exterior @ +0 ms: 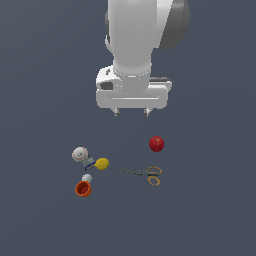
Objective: Pick up a designated object from a clutter of objects.
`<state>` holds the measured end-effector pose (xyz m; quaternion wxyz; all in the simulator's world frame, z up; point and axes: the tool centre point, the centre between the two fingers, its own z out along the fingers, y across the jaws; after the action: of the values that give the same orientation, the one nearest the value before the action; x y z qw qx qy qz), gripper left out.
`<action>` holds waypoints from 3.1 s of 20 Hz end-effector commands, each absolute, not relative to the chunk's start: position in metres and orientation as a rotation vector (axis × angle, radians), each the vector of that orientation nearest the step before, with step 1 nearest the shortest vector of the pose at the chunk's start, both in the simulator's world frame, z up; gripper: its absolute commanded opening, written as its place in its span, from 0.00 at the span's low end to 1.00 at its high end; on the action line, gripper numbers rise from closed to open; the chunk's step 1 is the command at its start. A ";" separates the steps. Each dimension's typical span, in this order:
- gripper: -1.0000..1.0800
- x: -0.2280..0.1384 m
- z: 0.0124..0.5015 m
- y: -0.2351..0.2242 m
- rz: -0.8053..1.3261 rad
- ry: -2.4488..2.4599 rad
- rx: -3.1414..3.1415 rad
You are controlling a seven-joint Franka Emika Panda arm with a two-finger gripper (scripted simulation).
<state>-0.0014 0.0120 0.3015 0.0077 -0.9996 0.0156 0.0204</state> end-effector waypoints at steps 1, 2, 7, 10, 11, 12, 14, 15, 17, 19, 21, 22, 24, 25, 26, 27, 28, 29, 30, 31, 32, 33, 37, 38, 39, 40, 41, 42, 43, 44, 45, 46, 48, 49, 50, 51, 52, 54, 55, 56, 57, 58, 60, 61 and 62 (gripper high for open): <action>0.96 -0.001 0.302 0.012 0.064 0.049 -3.125; 0.96 -0.001 0.302 0.012 0.063 0.046 -3.126; 0.96 0.005 0.306 0.021 0.030 -0.030 -3.142; 0.96 0.008 0.310 0.026 0.013 -0.061 -3.150; 0.96 0.008 0.311 0.027 0.011 -0.063 -3.150; 0.96 0.007 0.311 0.027 0.011 -0.060 -3.150; 0.96 0.007 0.310 0.026 0.013 -0.060 -3.150; 0.96 0.008 0.310 0.026 0.014 -0.063 -3.150; 0.96 0.009 0.308 0.026 0.014 -0.078 -3.150; 0.96 0.011 0.305 0.026 0.014 -0.103 -3.150; 0.96 0.013 0.301 0.027 0.013 -0.136 -3.151; 0.96 0.015 0.298 0.027 0.014 -0.156 -3.151; 0.96 0.018 0.293 0.027 0.014 -0.201 -3.150; 0.96 0.020 0.289 0.028 0.014 -0.227 -3.149; 0.96 0.022 0.286 0.028 0.014 -0.255 -3.148; 0.96 0.024 0.282 0.028 0.015 -0.286 -3.146; 0.96 0.026 0.278 0.029 0.015 -0.319 -3.144; 0.96 0.028 0.273 0.029 0.015 -0.354 -3.142; 0.96 0.031 0.268 0.029 0.016 -0.391 -3.138; 0.96 0.033 0.263 0.030 0.016 -0.431 -3.134; 0.96 0.036 0.258 0.030 0.016 -0.473 -3.129; 0.96 0.038 0.252 0.031 0.017 -0.517 -3.123; 0.96 0.048 0.228 0.033 0.019 -0.696 -3.091; 0.96 0.051 0.222 0.034 0.019 -0.740 -3.081; 0.96 0.053 0.216 0.035 0.020 -0.785 -3.070; 0.96 0.055 0.209 0.035 0.020 -0.829 -3.059; 0.96 0.057 0.203 0.036 0.021 -0.872 -3.046; 0.96 0.059 0.197 0.037 0.021 -0.916 -3.033; 0.96 0.061 0.191 0.037 0.021 -0.960 -3.020; 0.96 0.063 0.184 0.038 0.021 -1.003 -3.005; 0.96 0.065 0.178 0.039 0.021 -1.046 -2.990; 0.96 0.066 0.171 0.040 0.021 -1.088 -2.974; 0.96 0.070 0.159 0.042 0.021 -1.173 -2.940; 0.96 0.071 0.152 0.042 0.020 -1.214 -2.922; 0.96 0.072 0.146 0.043 0.020 -1.256 -2.903; 0.96 0.074 0.139 0.044 0.019 -1.297 -2.884; 0.96 0.075 0.132 0.045 0.019 -1.338 -2.864; 0.96 0.077 0.119 0.047 0.017 -1.417 -2.822; 0.96 0.078 0.113 0.048 0.016 -1.455 -2.802; 0.96 0.079 0.107 0.049 0.014 -1.489 -2.782; 0.96 0.079 0.102 0.050 0.013 -1.522 -2.763; 0.96 0.080 0.096 0.051 0.012 -1.552 -2.744; 0.96 0.081 0.087 0.052 0.010 -1.606 -2.710; 0.96 0.081 0.083 0.053 0.008 -1.630 -2.694; 0.96 0.081 0.079 0.054 0.007 -1.652 -2.680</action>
<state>0.0804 0.0527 0.0850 -0.0038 -0.8589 -0.5121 0.0034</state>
